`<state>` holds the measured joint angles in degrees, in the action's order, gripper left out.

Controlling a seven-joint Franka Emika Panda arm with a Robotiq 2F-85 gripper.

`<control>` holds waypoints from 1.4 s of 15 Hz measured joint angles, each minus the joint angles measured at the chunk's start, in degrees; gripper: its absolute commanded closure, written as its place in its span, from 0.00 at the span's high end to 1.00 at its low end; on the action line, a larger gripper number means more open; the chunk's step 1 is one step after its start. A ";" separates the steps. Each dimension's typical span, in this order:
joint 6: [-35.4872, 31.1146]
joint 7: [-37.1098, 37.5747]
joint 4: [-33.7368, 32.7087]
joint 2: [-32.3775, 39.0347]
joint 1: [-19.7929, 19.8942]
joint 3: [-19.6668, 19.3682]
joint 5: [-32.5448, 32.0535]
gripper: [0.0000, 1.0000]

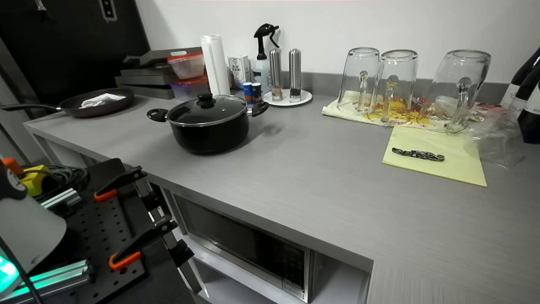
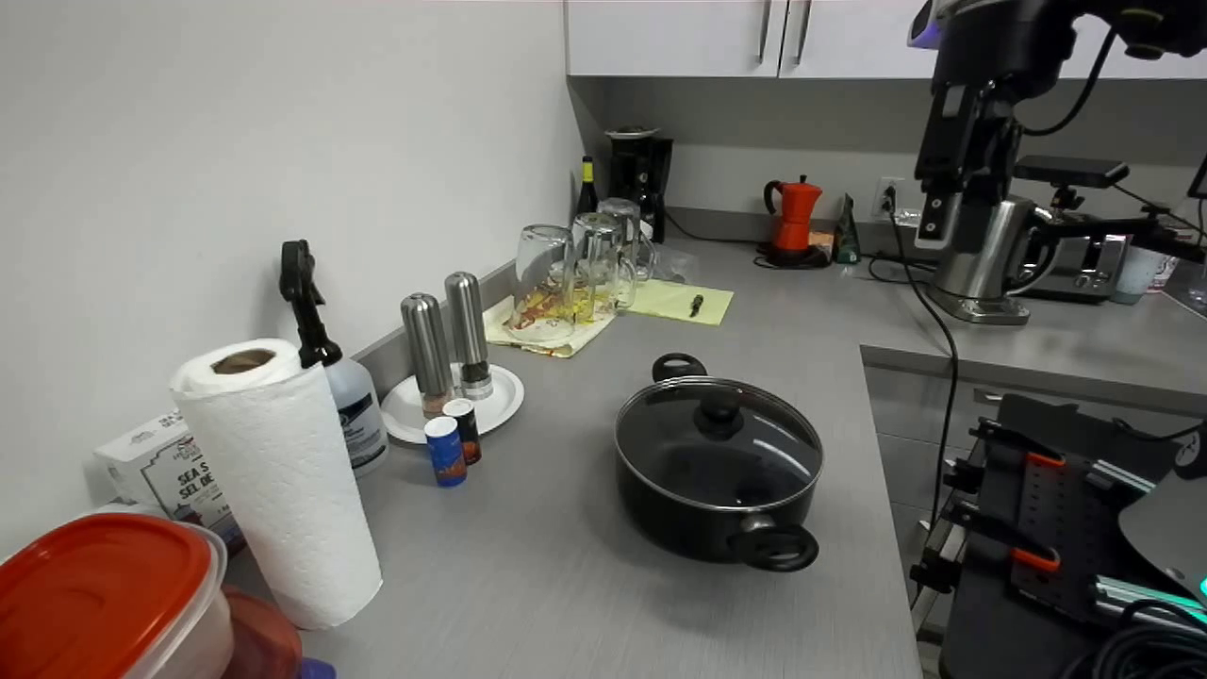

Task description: Remove the glass lid from the black pot.

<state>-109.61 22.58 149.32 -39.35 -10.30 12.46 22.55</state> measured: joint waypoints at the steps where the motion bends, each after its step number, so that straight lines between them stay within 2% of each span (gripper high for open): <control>1: -0.44 0.00 -0.02 0.87 0.21 0.22 -0.16 1.00; 10: -10.39 0.36 -2.89 15.16 1.33 3.32 -5.26 1.00; 21: -23.61 10.55 -12.35 37.89 2.07 3.67 -22.45 1.00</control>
<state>-133.22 33.13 136.97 -1.46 -8.23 16.13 0.10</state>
